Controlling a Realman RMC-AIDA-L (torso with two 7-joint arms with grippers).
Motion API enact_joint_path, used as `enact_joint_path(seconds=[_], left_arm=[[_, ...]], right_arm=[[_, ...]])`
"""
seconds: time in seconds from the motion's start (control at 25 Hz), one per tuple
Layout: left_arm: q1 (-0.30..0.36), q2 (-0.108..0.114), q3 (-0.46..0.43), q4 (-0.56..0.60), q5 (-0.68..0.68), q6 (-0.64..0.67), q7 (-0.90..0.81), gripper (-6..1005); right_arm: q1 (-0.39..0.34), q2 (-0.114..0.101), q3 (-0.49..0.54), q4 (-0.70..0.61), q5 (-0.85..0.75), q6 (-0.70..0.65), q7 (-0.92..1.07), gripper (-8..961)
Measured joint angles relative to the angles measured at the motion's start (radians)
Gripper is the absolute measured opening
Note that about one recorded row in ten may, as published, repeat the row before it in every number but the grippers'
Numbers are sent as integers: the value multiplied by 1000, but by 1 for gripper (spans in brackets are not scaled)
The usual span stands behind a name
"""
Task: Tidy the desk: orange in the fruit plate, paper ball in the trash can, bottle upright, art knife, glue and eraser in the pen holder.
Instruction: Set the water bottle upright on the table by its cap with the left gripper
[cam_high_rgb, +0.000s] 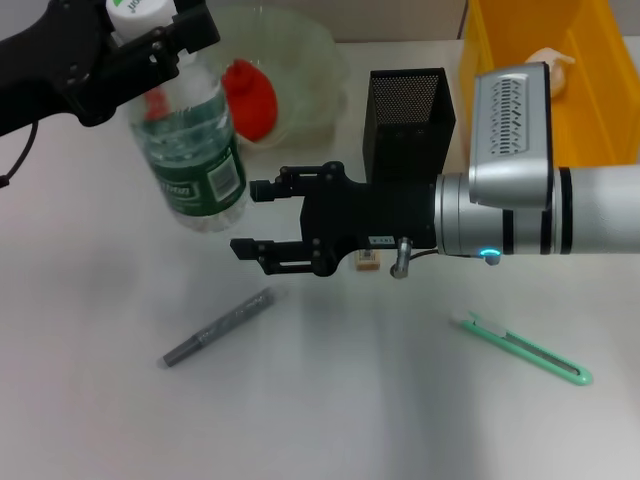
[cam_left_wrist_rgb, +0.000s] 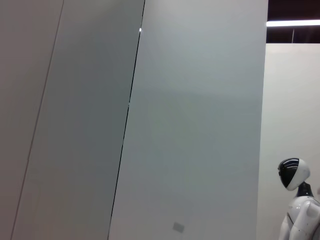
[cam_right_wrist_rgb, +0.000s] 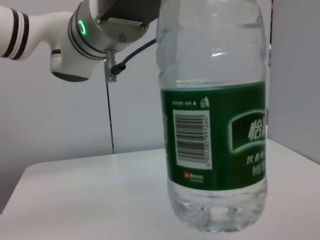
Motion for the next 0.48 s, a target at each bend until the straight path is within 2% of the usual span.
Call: enact_joint_path(seconds=[0.16,0.24,0.36,0.48], left_arm=[[2,1,-1,6,0,-2,-4,449],[6,15,-3,9,1,-22,-7,451],[6,18,-2,7,3,-31,-6,455],[10,28,0,1,43,-129,14,458]], right_arm=[[-35,-7,7,-41,-2,-41,39,673],[-70,-18,9,-87,-15,-64,79,673],[-153,-42,33,-187,-60,-109,158,673],[-246,-54,124,-300,-157,-184,243,673]])
